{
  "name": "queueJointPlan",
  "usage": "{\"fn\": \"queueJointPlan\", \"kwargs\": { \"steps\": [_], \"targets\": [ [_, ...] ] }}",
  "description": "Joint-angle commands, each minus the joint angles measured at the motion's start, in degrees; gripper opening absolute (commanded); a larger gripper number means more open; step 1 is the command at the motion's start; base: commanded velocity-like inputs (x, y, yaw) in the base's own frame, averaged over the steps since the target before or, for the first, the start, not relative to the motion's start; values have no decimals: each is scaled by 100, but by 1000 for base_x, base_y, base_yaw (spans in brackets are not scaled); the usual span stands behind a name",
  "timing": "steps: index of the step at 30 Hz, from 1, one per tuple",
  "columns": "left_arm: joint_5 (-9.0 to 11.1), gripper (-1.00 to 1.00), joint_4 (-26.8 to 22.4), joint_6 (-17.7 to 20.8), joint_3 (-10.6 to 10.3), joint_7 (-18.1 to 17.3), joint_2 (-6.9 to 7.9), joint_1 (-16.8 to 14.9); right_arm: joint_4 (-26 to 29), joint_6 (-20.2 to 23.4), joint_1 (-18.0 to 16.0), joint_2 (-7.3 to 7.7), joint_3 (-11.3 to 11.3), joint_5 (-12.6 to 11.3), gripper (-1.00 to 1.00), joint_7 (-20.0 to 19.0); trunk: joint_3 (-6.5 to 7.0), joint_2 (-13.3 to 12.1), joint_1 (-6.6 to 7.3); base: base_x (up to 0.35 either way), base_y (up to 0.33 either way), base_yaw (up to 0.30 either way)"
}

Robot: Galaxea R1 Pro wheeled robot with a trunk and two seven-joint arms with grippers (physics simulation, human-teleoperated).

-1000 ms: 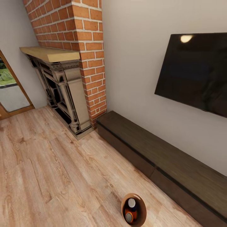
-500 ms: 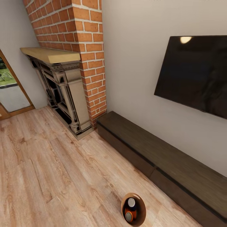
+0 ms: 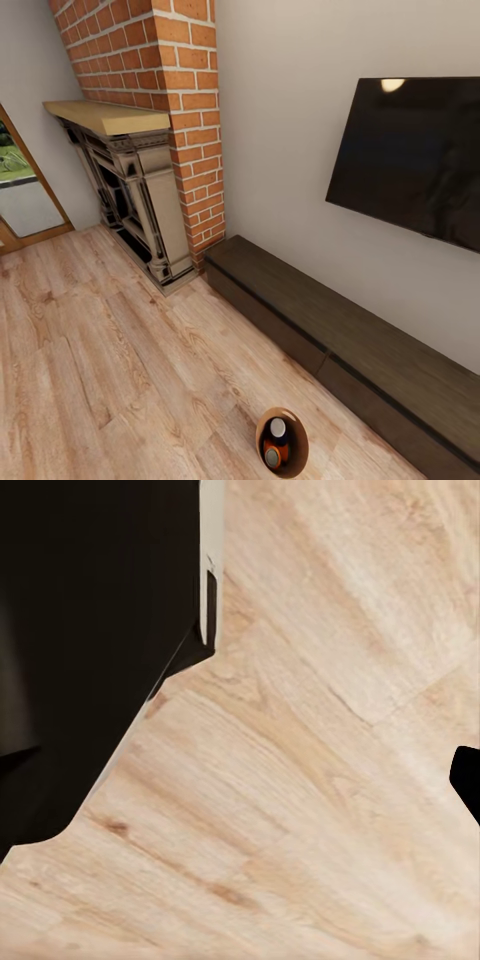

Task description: Put the three can of soda from the living room inside the tash can in the kitchen.

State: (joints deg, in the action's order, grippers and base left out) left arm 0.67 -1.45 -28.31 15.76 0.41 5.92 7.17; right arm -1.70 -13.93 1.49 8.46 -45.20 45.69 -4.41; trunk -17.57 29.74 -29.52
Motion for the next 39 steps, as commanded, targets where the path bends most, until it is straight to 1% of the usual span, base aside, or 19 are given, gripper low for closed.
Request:
{"fn": "queueJointPlan", "kwargs": {
  "steps": [1, 12, 39],
  "targets": [
    [16, 100, -2, 3, 2, 1, -4, -2, 9, -3, 0, -1, 4, 0, 100, 1, 0, 0, 0, 0, 0, 0],
    [8, 100, -5, 9, 6, -6, -11, -5, 60, -137, 0, -1, 12, 8, 100, -5, 0, 0, 0, 0, 0, 0],
    [-1, 100, -4, 9, 6, -6, -13, -5, 40, -154, 0, -9, 17, 22, 100, -7, 0, 0, 0, 0, 0, 0]
  ]
}}
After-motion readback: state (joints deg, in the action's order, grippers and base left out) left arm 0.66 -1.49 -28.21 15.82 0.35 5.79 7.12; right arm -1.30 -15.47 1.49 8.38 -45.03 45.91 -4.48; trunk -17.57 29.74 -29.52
